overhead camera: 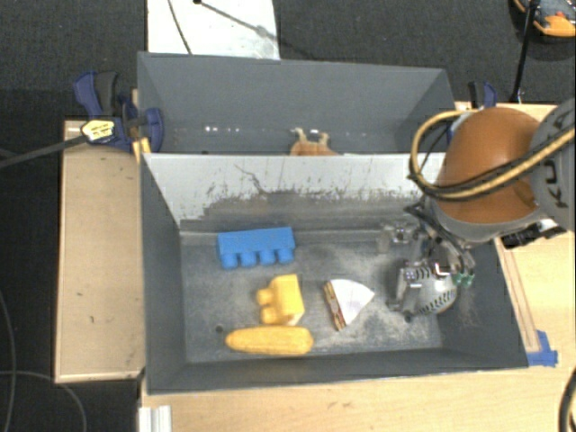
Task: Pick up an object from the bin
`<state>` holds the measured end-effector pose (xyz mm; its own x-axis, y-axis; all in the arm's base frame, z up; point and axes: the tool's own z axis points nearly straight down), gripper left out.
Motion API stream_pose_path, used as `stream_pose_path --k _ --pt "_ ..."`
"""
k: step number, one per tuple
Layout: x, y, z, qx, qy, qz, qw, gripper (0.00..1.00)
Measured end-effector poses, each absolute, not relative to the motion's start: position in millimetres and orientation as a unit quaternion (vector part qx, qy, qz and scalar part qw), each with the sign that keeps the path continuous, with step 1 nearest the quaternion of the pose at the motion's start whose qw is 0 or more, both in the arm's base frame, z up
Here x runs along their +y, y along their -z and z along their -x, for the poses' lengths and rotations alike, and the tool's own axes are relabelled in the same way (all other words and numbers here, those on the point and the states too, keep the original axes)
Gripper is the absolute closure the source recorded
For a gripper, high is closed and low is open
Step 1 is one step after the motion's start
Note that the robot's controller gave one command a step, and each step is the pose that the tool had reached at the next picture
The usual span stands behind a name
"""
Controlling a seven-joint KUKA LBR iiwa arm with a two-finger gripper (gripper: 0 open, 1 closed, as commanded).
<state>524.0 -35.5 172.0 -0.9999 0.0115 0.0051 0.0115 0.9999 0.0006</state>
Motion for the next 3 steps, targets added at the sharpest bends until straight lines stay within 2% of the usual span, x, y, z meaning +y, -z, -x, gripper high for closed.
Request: stream_pose_path --k 1,2,3 --pt "-35.5 -176.2 -525.8 -1.000 0.000 0.005 -0.002 0.00" --pt "-32.0 -152.9 -530.4 -1.000 0.000 -0.022 -0.002 0.00" --pt "-31.0 -140.0 -536.3 -1.000 0.000 0.021 -0.001 0.00"
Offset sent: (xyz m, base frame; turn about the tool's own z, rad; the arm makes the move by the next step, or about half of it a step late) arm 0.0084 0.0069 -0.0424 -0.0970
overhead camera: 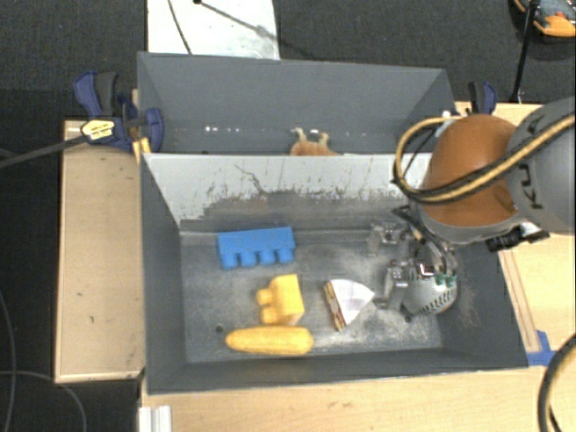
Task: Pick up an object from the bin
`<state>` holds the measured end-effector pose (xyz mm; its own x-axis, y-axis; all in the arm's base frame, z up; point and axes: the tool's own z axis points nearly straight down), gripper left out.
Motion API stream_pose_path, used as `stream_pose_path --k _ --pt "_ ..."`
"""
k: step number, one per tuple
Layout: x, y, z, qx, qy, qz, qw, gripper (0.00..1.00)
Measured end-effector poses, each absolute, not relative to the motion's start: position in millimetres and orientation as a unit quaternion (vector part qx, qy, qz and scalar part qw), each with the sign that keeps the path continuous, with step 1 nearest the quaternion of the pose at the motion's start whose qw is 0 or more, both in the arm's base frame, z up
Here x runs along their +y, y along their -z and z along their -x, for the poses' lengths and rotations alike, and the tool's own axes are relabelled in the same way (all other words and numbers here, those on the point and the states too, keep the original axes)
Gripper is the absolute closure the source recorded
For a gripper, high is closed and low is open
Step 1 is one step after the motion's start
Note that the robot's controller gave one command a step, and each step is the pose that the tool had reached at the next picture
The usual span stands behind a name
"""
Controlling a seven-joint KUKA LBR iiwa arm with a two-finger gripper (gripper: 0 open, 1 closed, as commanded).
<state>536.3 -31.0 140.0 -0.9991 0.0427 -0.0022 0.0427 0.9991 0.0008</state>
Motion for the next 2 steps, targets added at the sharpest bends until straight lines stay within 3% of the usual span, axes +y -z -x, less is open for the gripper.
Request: stream_pose_path --k 1,2 --pt "-21.0 -128.7 -525.5 0.995 0.000 -0.096 0.001 0.00" --pt "-11.0 -108.5 -519.2 1.000 0.000 -0.008 0.001 0.00"
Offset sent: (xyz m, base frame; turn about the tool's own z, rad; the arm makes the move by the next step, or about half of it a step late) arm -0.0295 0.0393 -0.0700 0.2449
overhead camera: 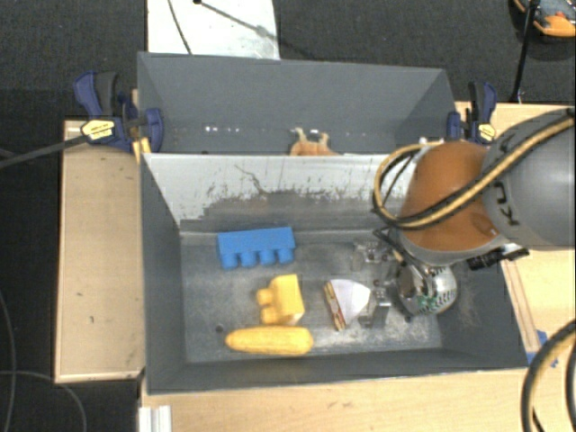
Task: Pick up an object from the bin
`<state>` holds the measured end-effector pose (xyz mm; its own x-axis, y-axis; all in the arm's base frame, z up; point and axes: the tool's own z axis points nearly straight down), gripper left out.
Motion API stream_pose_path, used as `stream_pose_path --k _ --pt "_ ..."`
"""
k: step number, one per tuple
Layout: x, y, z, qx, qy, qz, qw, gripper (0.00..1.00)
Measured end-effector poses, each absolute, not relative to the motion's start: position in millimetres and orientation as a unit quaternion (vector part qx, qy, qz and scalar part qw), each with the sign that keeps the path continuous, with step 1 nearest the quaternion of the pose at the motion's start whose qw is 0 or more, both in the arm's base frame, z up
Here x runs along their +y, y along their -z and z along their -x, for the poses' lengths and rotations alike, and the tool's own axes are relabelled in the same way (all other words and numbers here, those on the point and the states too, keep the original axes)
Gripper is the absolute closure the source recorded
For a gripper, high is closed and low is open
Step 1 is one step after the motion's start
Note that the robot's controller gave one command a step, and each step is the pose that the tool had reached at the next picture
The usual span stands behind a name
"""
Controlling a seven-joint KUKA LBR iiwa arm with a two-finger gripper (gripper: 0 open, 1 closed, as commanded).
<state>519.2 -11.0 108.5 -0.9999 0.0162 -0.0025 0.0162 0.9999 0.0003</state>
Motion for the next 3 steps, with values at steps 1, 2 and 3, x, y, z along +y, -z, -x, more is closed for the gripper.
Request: stream_pose_path --k 1,2,3 --pt "11.9 -79.9 -512.4 0.998 0.000 -0.057 0.001 0.00" --pt "9.6 -70.6 -514.9 0.997 0.000 -0.078 0.002 1.00" --pt "3.0 -74.5 -516.2 0.997 0.000 -0.083 0.003 1.00"
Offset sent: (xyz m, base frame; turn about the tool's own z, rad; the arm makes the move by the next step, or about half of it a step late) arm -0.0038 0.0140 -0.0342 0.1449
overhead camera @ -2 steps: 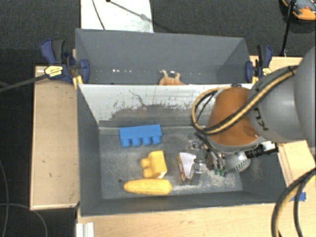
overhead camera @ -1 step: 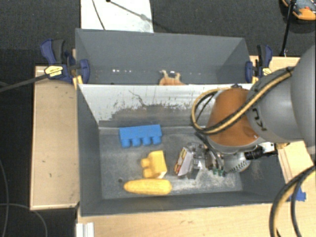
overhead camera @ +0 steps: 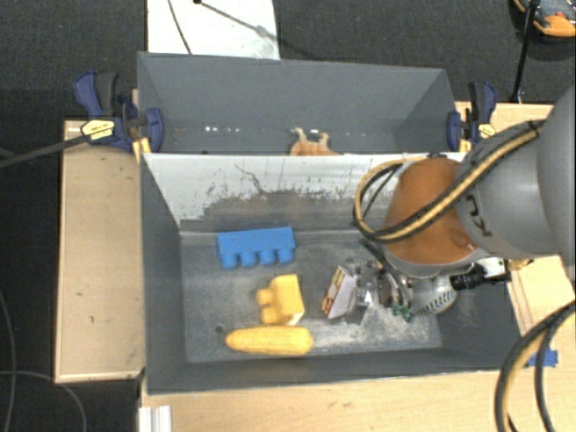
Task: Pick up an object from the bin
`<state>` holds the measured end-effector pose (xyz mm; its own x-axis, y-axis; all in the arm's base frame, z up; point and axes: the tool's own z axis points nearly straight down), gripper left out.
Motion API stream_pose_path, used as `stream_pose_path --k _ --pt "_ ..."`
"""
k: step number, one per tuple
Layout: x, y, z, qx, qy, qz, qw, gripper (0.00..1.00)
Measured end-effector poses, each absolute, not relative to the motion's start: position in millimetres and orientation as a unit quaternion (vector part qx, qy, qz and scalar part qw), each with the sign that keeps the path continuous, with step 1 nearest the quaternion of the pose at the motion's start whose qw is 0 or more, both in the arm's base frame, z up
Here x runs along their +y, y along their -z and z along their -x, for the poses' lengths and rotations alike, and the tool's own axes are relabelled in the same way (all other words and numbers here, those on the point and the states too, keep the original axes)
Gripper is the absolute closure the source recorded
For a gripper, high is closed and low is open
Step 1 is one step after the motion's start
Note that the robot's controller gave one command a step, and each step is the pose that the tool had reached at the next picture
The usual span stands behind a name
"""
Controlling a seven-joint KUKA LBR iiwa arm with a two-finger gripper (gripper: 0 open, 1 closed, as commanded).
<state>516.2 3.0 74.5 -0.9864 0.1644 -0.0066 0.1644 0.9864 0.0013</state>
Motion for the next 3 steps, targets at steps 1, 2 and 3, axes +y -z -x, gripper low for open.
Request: stream_pose_path --k 1,2,3 --pt "21.3 -196.4 -485.1 0.998 0.000 -0.063 0.001 1.00" --pt "21.3 -196.4 -485.1 0.998 0.000 -0.062 0.001 1.00" --pt "16.0 -249.5 -507.2 0.998 0.000 -0.065 -0.001 1.00"
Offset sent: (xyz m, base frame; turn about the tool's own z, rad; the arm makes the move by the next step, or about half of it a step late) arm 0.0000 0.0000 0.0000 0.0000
